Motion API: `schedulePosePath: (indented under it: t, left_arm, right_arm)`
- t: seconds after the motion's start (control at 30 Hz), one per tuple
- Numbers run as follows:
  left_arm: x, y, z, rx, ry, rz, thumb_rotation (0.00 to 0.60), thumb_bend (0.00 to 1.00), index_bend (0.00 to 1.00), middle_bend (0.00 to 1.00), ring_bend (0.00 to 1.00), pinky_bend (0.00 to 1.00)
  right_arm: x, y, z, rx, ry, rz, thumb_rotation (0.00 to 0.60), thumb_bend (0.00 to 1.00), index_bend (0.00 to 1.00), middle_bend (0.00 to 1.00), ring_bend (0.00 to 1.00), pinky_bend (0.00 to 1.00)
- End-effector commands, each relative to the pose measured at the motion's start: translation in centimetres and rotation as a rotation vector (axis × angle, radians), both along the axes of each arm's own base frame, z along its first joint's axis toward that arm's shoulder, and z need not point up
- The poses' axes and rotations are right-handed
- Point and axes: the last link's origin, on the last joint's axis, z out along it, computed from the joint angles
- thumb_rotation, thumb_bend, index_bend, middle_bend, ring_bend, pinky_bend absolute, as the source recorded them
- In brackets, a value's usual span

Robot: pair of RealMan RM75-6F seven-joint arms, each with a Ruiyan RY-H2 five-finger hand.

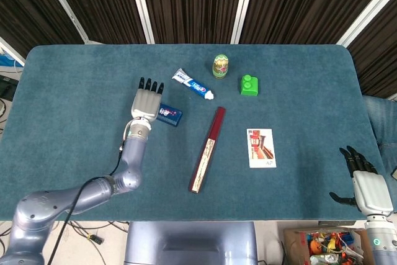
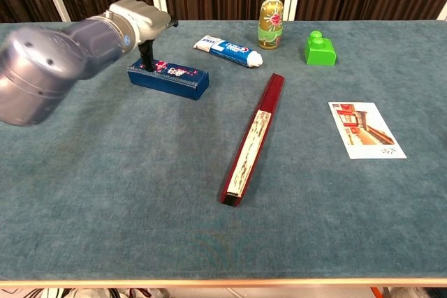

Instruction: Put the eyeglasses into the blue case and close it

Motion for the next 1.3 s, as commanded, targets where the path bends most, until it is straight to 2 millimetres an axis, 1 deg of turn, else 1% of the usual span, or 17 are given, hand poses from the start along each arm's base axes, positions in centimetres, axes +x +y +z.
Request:
schedulePosePath:
  t: [0.03,0.3,0.4,0.57,0.9,1.07,1.3]
  left_arm:
    - [-0.6,-0.2,0.2,-0.053,0.052,0.0,0.6,0.27,0.05,0.11,0.0,0.02]
    - [-1.0,-0.5,0.0,-0.138,0.084,0.007,0.6,0.27,0.07,0.13,0.0,0.02]
    - [-1.0,-0.5,-0.8,-0.162,0.077,0.005,0.6,0.27,0.07,0.14,0.0,0.02]
    - [-1.0,-0.3,-1.4,-0.174,0.046,0.0,0.6,0.27,0.09,0.15,0.0,0.03]
    - [-0.8,0.0,-2.5,-0.174,0.005,-0.04,0.6,0.27,0.15,0.21,0.02,0.04]
    - [-0.9,0.0,-2.6,-0.169,-0.007,-0.049,0.6,0.28,0.19,0.25,0.04,0.05]
    - [-0.9,0.1,-2.5,-0.16,-0.018,-0.045,0.6,0.28,0.2,0.24,0.04,0.05]
  right_arm:
    - [0.0,0.0,0.0,-0.001,0.0,0.0,0.6,0.07,0.08,0.0,0.09,0.18]
    - [0.0,0.0,0.0,-0.001,0.0,-0.003,0.6,0.07,0.08,0.0,0.09,0.18]
    - [-0.1,0.0,0.0,-0.002,0.001,-0.004,0.6,0.07,0.08,0.0,0.09,0.18]
    - [-0.1,0.0,0.0,-0.001,-0.001,-0.006,0.6,0.07,0.08,0.0,0.09,0.18]
    - [-0.1,0.0,0.0,0.002,-0.001,-0.008,0.6,0.07,0.09,0.0,0.09,0.18]
    - [-0.1,0.0,0.0,0.003,-0.001,-0.009,0.6,0.07,0.09,0.0,0.09,0.18]
    - [-0.1,0.0,0.0,0.002,0.0,-0.009,0.6,0.07,0.09,0.0,0.09,0.18]
